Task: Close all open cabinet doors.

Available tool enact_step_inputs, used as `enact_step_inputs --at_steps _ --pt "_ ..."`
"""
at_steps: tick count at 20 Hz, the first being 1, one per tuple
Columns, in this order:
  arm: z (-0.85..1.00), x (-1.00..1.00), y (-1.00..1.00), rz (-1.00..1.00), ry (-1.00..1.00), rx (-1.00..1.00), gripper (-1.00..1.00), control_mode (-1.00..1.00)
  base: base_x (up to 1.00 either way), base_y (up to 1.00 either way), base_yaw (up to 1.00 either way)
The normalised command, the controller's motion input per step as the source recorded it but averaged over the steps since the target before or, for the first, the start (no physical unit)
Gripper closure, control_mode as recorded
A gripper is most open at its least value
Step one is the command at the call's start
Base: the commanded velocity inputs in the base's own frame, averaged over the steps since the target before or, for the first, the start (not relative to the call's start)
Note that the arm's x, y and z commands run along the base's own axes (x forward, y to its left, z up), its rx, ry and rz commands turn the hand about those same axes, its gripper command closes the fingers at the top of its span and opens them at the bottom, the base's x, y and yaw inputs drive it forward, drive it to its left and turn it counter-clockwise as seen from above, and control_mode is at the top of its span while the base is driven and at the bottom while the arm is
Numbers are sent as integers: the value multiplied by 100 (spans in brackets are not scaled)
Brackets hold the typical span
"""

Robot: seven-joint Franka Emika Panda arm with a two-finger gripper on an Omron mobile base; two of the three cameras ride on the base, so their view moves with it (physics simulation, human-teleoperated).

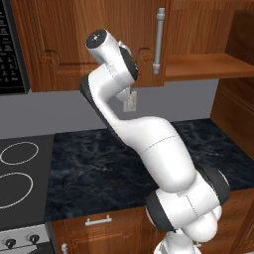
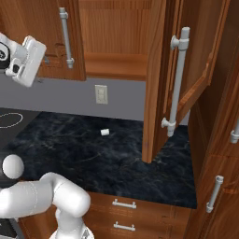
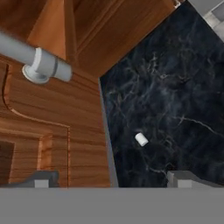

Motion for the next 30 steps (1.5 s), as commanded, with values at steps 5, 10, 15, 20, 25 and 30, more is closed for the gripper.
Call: enact_step_inputs --at_steps 5,10,15,20,25,30 --pt "-9 44 -42 16 0 12 -100 -100 0 0 0" --pt "0 43 -25 14 0 12 -100 -100 0 0 0" --pt "-1 42 -2 15 0 10 -100 -100 0 0 0" --pt "-3 -5 0 5 0 1 -100 -100 0 0 0" --pt "0 -42 0 0 -2 0 -100 -100 0 0 0" --pt "0 -54 -3 0 -3 0 -100 -100 0 0 0"
